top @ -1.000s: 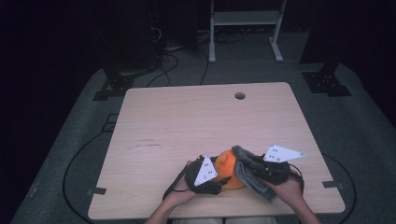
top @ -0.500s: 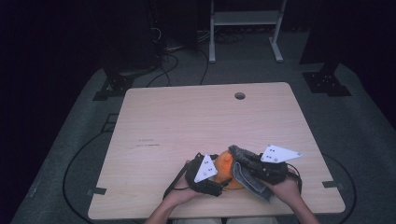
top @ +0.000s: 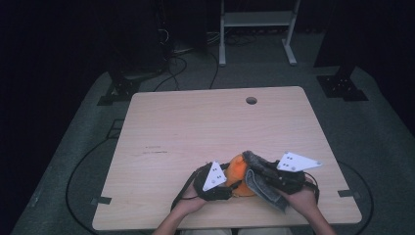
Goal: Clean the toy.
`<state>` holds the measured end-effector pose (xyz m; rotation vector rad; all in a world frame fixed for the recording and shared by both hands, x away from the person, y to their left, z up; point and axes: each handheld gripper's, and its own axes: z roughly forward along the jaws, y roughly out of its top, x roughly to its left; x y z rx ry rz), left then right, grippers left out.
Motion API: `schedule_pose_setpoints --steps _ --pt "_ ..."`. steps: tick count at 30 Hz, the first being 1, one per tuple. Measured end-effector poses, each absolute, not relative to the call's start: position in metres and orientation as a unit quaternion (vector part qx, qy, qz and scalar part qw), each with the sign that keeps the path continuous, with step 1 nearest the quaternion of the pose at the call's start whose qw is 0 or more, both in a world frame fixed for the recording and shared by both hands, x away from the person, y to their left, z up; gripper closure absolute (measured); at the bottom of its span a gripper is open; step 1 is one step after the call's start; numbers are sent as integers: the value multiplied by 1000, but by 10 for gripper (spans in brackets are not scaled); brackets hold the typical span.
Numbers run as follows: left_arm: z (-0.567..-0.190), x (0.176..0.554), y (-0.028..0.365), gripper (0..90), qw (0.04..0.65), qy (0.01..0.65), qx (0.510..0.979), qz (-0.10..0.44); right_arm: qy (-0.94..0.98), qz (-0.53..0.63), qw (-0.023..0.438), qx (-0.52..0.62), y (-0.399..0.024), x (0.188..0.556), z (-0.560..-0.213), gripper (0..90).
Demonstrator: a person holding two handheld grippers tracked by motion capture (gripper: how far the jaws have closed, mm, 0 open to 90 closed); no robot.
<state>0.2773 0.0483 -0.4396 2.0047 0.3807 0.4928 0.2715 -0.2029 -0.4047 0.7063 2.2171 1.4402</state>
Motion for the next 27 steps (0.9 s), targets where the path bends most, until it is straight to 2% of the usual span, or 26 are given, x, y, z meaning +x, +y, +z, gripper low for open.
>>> schedule_pose_setpoints --steps 2,3,7,9,13,16,21,22,25,27 --pt "-440 278 50 241 501 160 829 189 796 509 205 254 -202 275 -409 776" --pt "-440 278 50 234 501 160 829 189 793 508 207 266 -205 278 -411 776" --pt "-441 276 48 375 500 156 827 203 781 504 213 300 -216 284 -412 776" --pt "-440 275 45 406 496 152 827 216 775 514 226 290 -218 277 -405 776" --pt "-440 275 42 426 495 150 828 216 793 530 207 218 -201 263 -397 776" --pt "-442 273 42 434 479 149 835 224 815 501 216 198 -187 262 -405 776" --pt "-446 276 47 443 477 161 838 209 793 492 234 273 -209 279 -407 776" --pt "-444 278 48 431 479 161 839 203 792 492 224 285 -213 282 -412 777" --pt "-439 283 53 257 516 200 816 166 790 501 208 287 -213 282 -417 778" --pt "-437 286 54 194 530 222 803 156 794 515 180 268 -207 278 -418 778"
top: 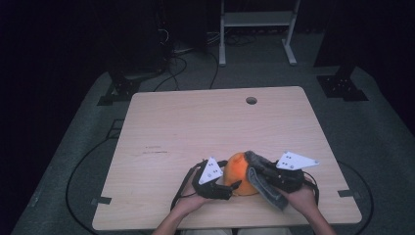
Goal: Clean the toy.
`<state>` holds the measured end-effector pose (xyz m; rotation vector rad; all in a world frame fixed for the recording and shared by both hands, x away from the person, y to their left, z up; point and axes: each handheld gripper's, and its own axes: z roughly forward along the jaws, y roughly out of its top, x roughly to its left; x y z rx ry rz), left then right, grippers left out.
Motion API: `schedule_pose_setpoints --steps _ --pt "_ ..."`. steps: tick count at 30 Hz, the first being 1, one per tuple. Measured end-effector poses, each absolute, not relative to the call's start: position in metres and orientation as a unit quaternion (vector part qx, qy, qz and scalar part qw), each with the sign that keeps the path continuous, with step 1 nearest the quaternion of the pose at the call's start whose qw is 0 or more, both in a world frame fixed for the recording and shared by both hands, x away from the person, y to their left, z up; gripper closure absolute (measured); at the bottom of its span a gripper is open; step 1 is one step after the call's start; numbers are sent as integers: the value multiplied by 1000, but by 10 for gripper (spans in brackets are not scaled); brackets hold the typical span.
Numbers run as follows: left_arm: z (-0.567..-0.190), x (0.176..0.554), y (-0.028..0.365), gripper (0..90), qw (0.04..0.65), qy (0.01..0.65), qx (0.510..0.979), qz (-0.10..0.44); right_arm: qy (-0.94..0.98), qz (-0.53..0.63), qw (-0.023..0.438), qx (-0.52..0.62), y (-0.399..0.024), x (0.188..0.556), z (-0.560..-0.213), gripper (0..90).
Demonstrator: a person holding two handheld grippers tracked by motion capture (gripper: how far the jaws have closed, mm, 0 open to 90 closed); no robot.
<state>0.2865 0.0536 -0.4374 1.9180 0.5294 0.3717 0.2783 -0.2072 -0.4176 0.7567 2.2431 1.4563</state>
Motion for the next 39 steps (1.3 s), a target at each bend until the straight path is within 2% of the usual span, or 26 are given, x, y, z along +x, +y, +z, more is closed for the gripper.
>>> schedule_pose_setpoints --steps 2,4,6,14,16,18,19,20,22,24,26,28,33,36,39 --pt "-438 287 54 209 526 225 806 153 805 513 178 239 -197 272 -419 778" --pt "-442 286 56 292 524 214 809 160 808 509 179 237 -197 271 -418 778" --pt "-443 284 56 325 512 208 816 168 805 508 174 254 -205 275 -419 778" --pt "-444 282 59 350 499 198 826 171 793 492 171 317 -230 284 -423 778" --pt "-442 285 62 332 503 202 825 159 788 508 161 308 -223 284 -420 778" --pt "-441 287 63 237 510 211 821 146 791 504 163 307 -220 285 -421 778" --pt "-439 289 64 237 516 220 817 134 793 502 165 304 -218 285 -422 779" --pt "-435 292 66 167 533 232 804 120 795 503 164 298 -214 281 -423 780" --pt "-434 293 66 136 541 239 799 112 800 503 166 282 -210 275 -421 780" --pt "-435 293 61 143 529 238 807 107 807 502 164 264 -207 269 -421 780" --pt "-438 289 60 247 522 219 814 130 814 497 163 254 -207 266 -420 780" --pt "-438 286 58 309 516 217 816 141 812 495 161 265 -215 270 -420 779" --pt "-437 284 58 340 506 202 825 148 792 508 164 296 -223 277 -417 779" --pt "-437 285 61 328 509 201 825 140 790 525 139 283 -213 278 -416 778" --pt "-430 289 63 175 516 210 821 122 802 515 142 267 -205 276 -422 779"
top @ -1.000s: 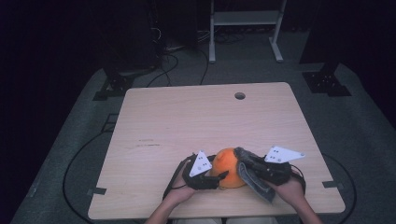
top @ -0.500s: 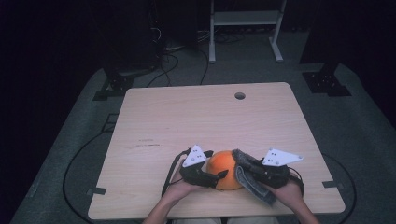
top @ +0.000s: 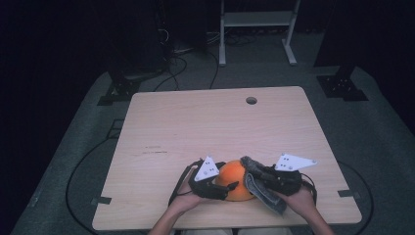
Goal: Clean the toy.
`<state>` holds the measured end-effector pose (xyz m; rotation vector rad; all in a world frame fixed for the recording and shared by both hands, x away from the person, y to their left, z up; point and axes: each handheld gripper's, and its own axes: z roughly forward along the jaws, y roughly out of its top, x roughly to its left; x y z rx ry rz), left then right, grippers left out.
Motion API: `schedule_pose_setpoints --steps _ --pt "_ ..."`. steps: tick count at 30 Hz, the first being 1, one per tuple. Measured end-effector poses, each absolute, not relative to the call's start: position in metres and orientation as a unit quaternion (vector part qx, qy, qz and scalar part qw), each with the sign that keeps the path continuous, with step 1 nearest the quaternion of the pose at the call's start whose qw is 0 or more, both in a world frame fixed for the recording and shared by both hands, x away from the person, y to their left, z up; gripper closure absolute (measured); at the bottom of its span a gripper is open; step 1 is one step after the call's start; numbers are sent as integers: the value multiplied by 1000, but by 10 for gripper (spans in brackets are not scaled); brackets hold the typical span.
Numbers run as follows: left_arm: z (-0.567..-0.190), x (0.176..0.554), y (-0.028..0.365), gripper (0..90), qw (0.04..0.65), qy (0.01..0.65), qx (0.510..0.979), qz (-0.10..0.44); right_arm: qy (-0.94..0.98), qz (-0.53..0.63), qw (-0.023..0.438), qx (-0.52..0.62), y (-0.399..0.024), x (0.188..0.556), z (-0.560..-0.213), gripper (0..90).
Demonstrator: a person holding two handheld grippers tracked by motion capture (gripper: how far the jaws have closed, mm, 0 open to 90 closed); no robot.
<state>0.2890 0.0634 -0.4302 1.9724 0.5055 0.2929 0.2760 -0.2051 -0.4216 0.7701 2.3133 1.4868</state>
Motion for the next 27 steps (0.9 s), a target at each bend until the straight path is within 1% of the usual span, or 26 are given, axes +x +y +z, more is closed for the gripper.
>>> schedule_pose_setpoints --steps 1,2,3,4,7,8,10,11,12,17,22,27 --pt "-429 290 62 133 517 217 819 122 805 512 148 260 -203 274 -421 778" --pt "-429 291 60 111 512 219 822 119 807 511 149 255 -202 272 -419 778" --pt "-429 291 60 115 512 219 822 119 807 511 149 255 -202 272 -419 778" --pt "-433 290 55 154 500 212 831 119 809 511 150 251 -201 270 -419 779" --pt "-432 284 51 339 504 193 826 161 806 508 153 264 -205 272 -419 779" --pt "-430 282 49 375 510 182 822 178 801 511 156 272 -208 272 -417 779" --pt "-429 279 46 400 523 164 808 216 786 528 160 279 -212 271 -412 779" --pt "-429 279 46 401 523 164 808 216 777 539 162 282 -214 271 -409 780" --pt "-431 279 43 397 526 149 803 238 771 547 162 284 -214 272 -408 779" --pt "-437 285 56 375 515 156 816 212 778 540 138 288 -209 282 -420 778" --pt "-441 282 68 361 513 158 820 199 777 525 114 328 -224 291 -434 778" --pt "-442 281 74 347 513 160 820 194 781 509 123 341 -234 286 -434 779"
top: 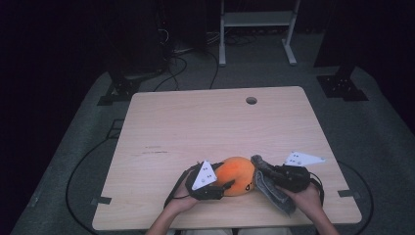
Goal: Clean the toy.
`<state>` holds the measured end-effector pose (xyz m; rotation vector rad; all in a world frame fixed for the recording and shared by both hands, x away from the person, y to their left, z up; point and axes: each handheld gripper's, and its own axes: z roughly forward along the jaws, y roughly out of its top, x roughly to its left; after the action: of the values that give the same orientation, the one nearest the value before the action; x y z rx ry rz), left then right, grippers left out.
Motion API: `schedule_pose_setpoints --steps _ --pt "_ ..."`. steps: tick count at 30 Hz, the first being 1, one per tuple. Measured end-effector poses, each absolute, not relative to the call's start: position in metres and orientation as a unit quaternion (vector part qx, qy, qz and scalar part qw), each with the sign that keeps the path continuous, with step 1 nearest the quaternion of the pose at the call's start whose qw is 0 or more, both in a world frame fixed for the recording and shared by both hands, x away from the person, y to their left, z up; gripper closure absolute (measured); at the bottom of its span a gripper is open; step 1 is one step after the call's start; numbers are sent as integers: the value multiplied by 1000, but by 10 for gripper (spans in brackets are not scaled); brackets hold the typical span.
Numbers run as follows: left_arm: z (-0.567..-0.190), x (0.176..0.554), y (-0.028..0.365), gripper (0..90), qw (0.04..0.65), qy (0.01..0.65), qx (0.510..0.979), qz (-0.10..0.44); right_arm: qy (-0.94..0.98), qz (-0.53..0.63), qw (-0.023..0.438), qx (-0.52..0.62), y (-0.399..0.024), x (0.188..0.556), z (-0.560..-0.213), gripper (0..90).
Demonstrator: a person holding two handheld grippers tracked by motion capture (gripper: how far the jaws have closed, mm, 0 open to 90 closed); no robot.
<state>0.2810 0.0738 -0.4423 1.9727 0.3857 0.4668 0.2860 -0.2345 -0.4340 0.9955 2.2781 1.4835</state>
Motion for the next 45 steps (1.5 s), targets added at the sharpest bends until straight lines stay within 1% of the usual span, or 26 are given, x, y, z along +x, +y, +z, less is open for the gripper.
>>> schedule_pose_setpoints --steps 4,7,10,12,13,14,17,21,24,28,30,32,37,40,41,42,44,45 --pt "-443 283 78 336 516 167 820 186 780 527 118 314 -227 283 -428 778" --pt "-444 285 80 328 517 170 819 182 793 504 111 322 -227 288 -435 778" --pt "-445 286 81 309 520 178 816 177 808 463 115 345 -234 292 -442 779" --pt "-444 286 81 308 519 178 816 179 803 470 110 350 -237 291 -442 779" --pt "-444 284 79 308 519 174 817 182 787 500 109 344 -239 288 -436 778" --pt "-444 284 79 308 519 174 817 182 787 500 109 344 -239 288 -436 778" --pt "-444 283 76 306 518 168 818 186 778 533 110 315 -228 285 -424 778" --pt "-444 283 77 306 519 164 819 183 791 509 99 326 -227 290 -437 778" --pt "-444 283 77 306 518 163 819 183 800 480 110 344 -232 291 -438 779" --pt "-444 282 72 307 517 159 820 185 773 545 98 310 -227 281 -422 778" --pt "-443 280 69 307 513 153 823 189 779 544 100 295 -219 281 -419 778" --pt "-444 279 68 307 512 149 825 189 792 525 110 291 -215 282 -427 778" --pt "-443 280 67 309 513 151 824 185 799 491 130 321 -228 284 -433 779" --pt "-443 278 66 310 513 147 825 186 789 509 126 321 -230 283 -428 778" --pt "-443 276 64 311 514 142 825 187 779 537 117 302 -225 281 -421 778" --pt "-443 275 63 310 514 139 825 189 780 539 118 294 -220 280 -420 778" --pt "-441 274 63 296 515 137 826 187 795 521 128 282 -212 279 -422 778" --pt "-439 276 65 271 522 145 821 177 798 517 137 280 -210 278 -424 779"
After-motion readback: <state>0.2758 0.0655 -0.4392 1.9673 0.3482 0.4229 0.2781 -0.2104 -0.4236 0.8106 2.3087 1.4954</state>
